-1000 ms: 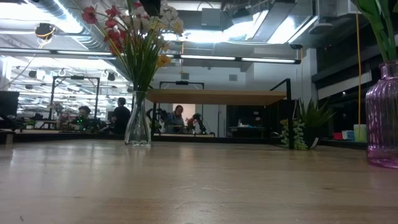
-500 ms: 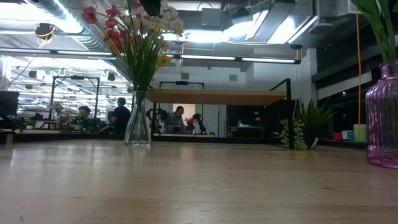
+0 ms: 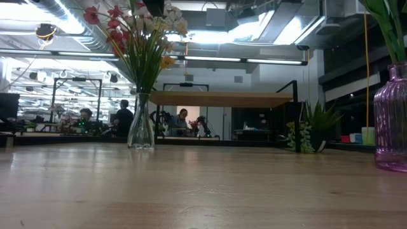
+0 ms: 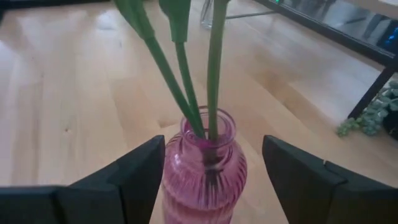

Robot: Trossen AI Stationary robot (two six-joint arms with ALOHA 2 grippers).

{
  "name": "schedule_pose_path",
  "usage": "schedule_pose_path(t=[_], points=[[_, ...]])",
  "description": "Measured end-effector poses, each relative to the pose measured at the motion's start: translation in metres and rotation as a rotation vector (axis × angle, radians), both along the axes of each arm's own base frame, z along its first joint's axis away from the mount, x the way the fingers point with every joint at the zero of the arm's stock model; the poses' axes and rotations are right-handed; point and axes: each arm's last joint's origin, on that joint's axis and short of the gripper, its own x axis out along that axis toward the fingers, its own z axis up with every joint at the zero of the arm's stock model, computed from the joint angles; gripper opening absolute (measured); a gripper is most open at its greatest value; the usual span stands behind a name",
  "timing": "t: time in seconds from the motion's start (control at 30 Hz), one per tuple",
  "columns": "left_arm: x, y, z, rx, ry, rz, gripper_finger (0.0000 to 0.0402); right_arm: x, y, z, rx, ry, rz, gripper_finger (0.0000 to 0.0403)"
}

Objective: Pick and place flowers into a vace then onto a shelf
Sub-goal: Put the purple vase with flowers on the shelf

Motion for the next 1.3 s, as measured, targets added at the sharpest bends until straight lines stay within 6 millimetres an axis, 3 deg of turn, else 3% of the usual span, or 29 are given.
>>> schedule_pose_path(t=[0.37,1.1,1.3], points=[[0.000,0.000,0.000,0.000,0.000,0.000,0.0004,0.015,0.001,-0.010,-0.038,-0.030,-0.040,0.0271],[0.000,0.000,0.000,0.001,0.001,0.000,0.0002,0.026,0.000,-0.021,-0.091,-0.056,-0.072,0.0269],[0.000,0.000,0.000,0.001,0.001,0.000,0.0005,0.026,0.000,-0.021,-0.103,-0.049,-0.067,0.0204]])
